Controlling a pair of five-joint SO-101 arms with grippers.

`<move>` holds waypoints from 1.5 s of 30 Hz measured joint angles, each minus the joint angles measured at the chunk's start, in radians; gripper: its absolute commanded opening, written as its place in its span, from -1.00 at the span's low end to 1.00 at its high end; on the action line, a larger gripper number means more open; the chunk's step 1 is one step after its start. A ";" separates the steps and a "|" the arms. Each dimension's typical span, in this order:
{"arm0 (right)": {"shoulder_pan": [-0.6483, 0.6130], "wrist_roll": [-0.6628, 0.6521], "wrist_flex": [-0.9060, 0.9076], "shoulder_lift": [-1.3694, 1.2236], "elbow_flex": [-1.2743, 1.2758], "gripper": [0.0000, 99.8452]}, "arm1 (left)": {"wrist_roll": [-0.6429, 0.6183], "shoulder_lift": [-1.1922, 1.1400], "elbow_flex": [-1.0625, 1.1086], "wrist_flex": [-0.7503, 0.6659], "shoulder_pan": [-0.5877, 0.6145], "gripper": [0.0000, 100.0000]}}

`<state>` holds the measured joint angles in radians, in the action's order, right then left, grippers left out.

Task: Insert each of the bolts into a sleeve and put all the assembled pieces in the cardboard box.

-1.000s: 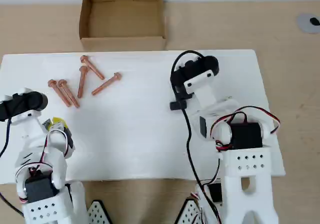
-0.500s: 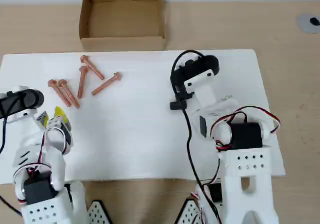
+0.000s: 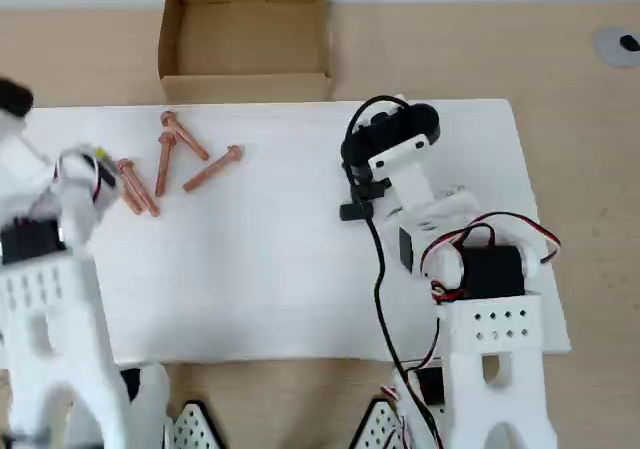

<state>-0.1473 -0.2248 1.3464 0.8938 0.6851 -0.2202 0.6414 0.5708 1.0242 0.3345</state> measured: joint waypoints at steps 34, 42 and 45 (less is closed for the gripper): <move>0.002 0.000 0.000 0.000 0.048 -0.98 | -0.044 -0.741 -0.350 0.037 0.068 -0.77; 0.002 0.000 0.000 0.000 0.048 -0.98 | -0.044 -0.879 -0.460 0.037 0.080 -0.77; 0.002 0.000 0.000 0.000 0.048 -0.98 | -0.044 -0.921 -0.474 0.037 0.080 -0.77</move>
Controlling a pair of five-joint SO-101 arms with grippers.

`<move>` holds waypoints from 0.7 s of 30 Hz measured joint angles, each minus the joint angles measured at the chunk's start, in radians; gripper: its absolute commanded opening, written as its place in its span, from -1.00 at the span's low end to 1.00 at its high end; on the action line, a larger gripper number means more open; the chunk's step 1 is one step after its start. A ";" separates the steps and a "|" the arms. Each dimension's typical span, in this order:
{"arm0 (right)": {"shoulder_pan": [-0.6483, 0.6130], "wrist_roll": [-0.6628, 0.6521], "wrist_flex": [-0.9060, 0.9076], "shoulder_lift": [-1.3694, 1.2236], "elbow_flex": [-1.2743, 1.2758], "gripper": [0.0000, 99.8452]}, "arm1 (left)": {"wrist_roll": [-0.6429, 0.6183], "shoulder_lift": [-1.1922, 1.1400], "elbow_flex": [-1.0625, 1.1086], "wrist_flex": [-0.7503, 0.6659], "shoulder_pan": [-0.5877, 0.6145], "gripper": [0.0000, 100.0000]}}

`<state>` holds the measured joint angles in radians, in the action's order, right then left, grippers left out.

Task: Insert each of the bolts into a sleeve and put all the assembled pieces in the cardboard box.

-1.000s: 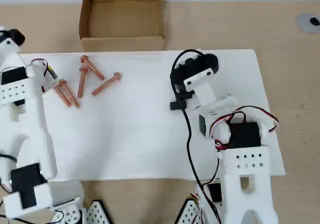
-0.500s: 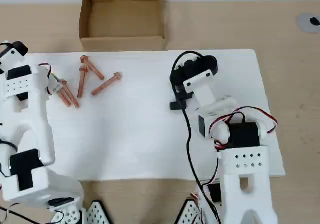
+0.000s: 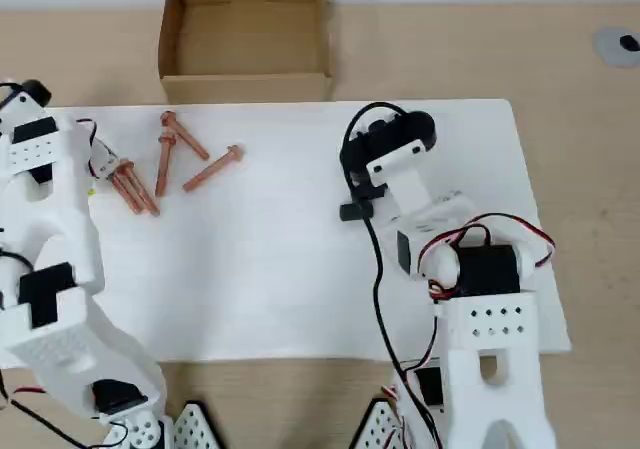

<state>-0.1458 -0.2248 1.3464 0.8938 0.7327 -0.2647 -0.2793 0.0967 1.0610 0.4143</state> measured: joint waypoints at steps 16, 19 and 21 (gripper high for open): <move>0.000 0.000 0.000 0.000 0.000 -0.98 | 0.000 -0.029 -0.074 0.084 0.000 -0.77; 0.000 0.000 0.000 0.000 0.000 -0.98 | 0.000 0.002 -0.135 0.129 0.000 -0.77; 0.000 0.000 0.000 0.000 0.000 -0.98 | 0.000 0.006 -0.169 0.149 0.000 -0.77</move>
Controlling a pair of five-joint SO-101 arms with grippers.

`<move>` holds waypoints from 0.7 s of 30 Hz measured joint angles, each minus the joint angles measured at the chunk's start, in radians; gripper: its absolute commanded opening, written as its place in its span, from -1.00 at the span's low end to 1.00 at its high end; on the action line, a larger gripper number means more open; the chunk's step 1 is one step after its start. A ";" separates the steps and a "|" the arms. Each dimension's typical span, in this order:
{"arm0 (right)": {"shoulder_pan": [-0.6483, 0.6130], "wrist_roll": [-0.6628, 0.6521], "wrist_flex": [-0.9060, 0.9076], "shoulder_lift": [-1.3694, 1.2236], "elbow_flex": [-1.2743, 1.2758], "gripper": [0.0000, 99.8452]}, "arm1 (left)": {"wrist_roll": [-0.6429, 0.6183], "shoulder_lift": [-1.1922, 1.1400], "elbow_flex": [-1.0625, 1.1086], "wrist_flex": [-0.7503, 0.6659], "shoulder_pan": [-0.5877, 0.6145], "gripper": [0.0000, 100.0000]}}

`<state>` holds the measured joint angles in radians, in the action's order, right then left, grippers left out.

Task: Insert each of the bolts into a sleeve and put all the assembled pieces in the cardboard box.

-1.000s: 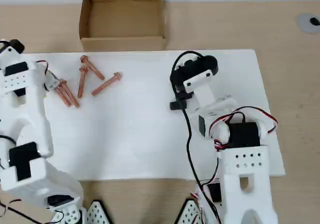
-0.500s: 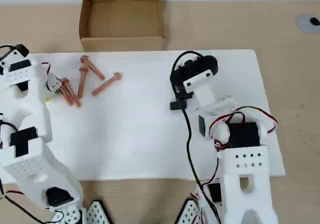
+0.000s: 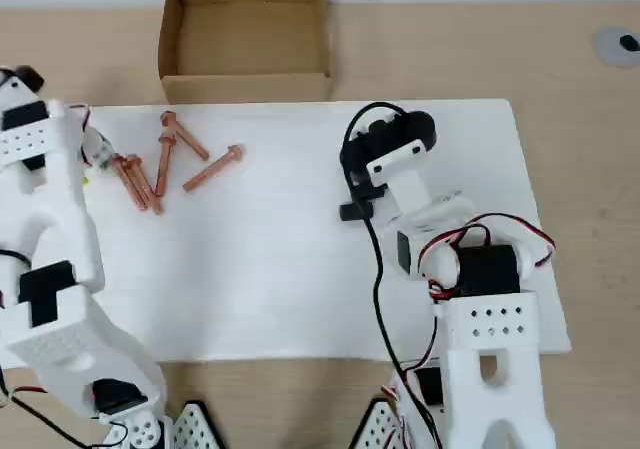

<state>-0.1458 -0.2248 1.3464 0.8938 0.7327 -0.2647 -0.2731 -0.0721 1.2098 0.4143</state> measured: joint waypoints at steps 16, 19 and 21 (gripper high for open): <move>0.000 0.000 0.000 0.000 0.000 -0.98 | -0.054 -0.078 -0.029 -0.025 -0.071 -0.77; 0.000 0.000 0.000 0.000 0.000 -0.98 | -0.057 -0.114 -0.029 -0.025 -0.071 -0.77; 0.000 0.000 0.000 0.000 0.000 -0.98 | -0.054 -0.130 -0.029 -0.026 -0.071 -0.77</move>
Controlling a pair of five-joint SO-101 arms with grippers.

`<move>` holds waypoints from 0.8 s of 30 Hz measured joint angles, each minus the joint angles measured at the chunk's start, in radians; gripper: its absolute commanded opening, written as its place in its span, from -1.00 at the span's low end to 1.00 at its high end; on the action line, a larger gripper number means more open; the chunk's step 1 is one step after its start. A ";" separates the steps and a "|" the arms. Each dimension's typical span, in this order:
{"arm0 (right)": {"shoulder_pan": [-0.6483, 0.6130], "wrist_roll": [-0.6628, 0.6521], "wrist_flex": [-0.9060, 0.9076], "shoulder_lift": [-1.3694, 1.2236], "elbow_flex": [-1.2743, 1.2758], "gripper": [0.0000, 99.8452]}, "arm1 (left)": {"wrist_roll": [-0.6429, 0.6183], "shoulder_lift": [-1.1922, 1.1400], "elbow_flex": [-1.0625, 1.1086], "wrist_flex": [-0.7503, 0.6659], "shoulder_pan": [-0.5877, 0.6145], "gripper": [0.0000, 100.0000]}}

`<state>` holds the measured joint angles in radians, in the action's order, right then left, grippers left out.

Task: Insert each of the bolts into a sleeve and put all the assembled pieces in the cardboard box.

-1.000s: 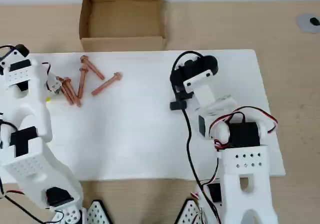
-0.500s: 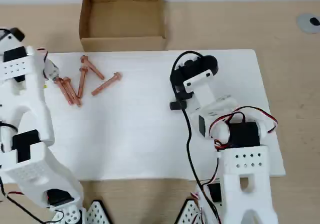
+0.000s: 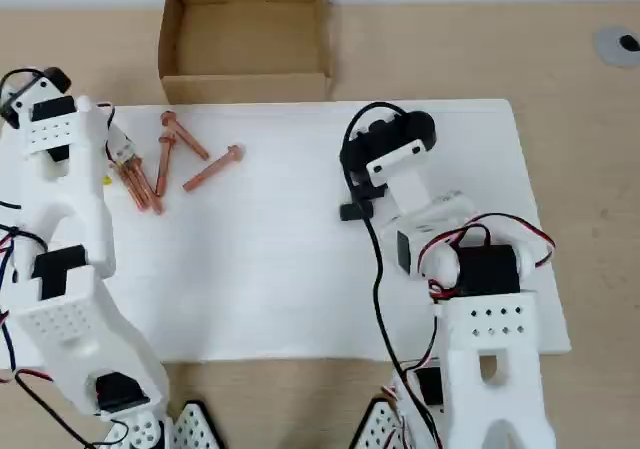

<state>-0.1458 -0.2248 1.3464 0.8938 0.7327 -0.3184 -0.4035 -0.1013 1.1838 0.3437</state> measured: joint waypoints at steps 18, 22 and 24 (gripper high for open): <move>0.000 0.000 0.000 0.000 0.000 -0.98 | 0.000 -0.107 -0.028 -0.025 0.000 -0.92; 0.000 0.000 0.000 0.000 0.000 -0.98 | 0.002 -0.124 -0.058 -0.026 -0.006 -0.98; 0.000 0.000 0.000 0.000 0.000 -0.98 | 0.021 -0.126 -0.061 -0.026 -0.006 -0.98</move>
<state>-0.1458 -0.2248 1.3464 0.8938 0.7327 -0.2969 -0.5294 -0.1626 1.1577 0.3376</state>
